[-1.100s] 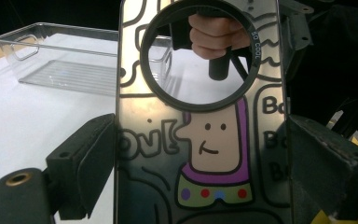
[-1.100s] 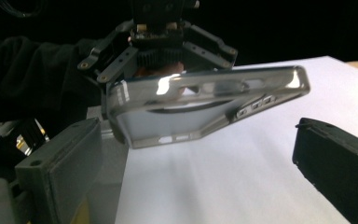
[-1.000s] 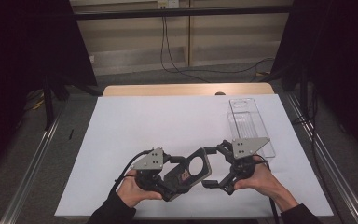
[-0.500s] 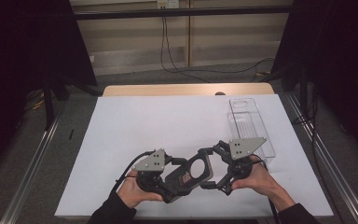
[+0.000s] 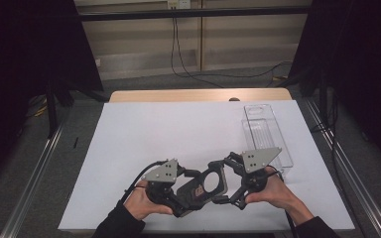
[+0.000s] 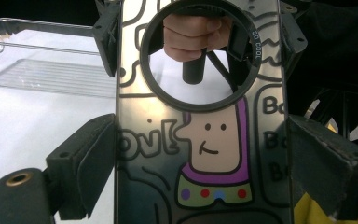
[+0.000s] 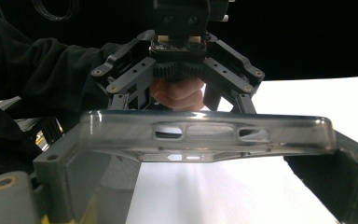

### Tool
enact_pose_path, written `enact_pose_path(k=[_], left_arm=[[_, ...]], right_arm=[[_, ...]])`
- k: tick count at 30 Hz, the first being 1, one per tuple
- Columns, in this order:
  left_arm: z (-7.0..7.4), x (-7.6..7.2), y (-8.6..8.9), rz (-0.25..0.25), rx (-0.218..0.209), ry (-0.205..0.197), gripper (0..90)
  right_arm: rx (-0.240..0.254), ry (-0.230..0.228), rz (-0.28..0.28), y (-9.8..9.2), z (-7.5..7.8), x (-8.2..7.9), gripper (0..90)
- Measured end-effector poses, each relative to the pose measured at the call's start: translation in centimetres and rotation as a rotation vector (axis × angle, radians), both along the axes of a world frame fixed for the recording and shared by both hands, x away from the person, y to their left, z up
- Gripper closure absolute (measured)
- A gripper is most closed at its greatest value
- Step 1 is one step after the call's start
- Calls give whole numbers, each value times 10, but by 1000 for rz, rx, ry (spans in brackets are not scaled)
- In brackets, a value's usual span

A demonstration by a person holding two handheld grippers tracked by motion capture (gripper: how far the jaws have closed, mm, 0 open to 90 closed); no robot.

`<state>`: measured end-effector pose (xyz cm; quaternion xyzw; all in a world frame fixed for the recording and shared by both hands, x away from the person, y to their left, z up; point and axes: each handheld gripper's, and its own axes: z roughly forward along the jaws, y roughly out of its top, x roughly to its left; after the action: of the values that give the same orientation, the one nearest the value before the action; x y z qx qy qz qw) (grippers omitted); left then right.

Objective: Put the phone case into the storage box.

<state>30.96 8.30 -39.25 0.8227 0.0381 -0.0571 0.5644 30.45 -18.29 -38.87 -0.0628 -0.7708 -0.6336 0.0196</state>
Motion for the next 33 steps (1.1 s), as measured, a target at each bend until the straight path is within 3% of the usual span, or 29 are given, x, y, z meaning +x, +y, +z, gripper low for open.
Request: enact_pose_path(k=[9,19,29,33], left_arm=[[-2,1,0,-10,6,5,124],[-3,2,-1,-19,38,-22,124],[-5,1,-3,12,47,-38,120],[-7,1,-5,32,59,-24,96]], right_arm=[[-7,-1,6,1,-1,-1,99],[-30,-14,5,3,-1,-2,110],[-48,-5,-12,3,-2,-1,116],[-44,-1,-21,2,-1,0,119]])
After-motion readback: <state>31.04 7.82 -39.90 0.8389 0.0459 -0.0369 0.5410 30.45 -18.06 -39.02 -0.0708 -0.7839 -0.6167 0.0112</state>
